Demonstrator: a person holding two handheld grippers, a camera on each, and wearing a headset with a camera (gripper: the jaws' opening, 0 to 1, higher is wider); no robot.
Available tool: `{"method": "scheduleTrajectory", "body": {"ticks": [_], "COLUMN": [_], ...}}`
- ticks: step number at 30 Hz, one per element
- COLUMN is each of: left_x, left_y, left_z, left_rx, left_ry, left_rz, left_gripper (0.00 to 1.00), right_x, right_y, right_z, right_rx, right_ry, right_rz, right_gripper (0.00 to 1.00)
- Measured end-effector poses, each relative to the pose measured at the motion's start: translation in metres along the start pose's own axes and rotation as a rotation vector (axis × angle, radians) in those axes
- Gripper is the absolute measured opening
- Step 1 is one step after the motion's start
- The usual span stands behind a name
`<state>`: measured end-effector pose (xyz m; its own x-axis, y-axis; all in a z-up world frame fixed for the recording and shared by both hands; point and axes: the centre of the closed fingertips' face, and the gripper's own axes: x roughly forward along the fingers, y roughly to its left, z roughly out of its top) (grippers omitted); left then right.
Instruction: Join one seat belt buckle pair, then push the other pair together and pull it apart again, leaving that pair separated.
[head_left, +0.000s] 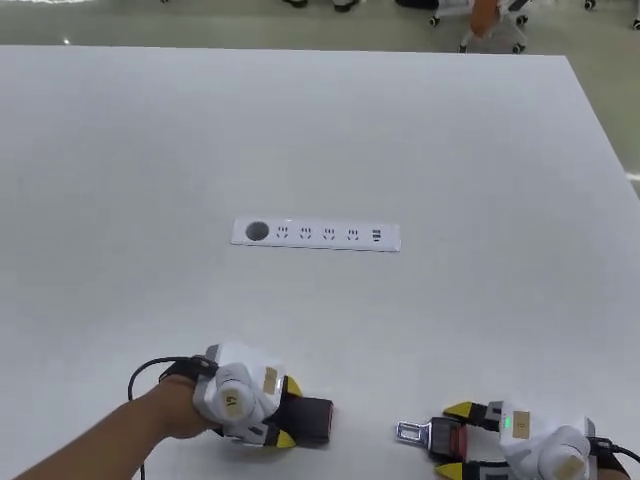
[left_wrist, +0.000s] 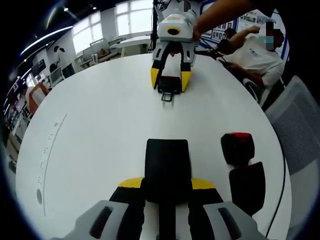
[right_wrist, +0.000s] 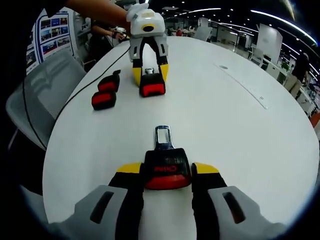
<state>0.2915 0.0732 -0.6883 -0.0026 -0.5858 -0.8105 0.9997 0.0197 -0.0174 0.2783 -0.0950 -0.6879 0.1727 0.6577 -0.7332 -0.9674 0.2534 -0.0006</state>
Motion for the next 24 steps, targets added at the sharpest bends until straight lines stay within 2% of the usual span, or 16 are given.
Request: {"method": "scheduleTrajectory", "body": {"ticks": [4, 17, 24], "left_x": [0.0003, 0.0024, 0.0029], "left_y": [0.0012, 0.0041, 0.0026], "left_z": [-0.0001, -0.0022, -0.0002], "left_rx": [-0.010, -0.038, -0.053], "left_ry": [-0.030, -0.105, -0.124], "left_rz": [0.000, -0.016, -0.021], "left_gripper": [0.33, 0.33, 0.33], "right_x": [-0.0002, -0.0013, -0.0017], "right_y": [-0.0021, -0.0047, -0.0047], "right_z": [0.0009, 0.0007, 0.0007], "right_rx": [-0.004, 0.004, -0.001], "right_ry": [-0.010, -0.095, -0.116], "right_rz": [0.006, 0.036, 0.052], "right_gripper": [0.35, 0.34, 0.34]}}
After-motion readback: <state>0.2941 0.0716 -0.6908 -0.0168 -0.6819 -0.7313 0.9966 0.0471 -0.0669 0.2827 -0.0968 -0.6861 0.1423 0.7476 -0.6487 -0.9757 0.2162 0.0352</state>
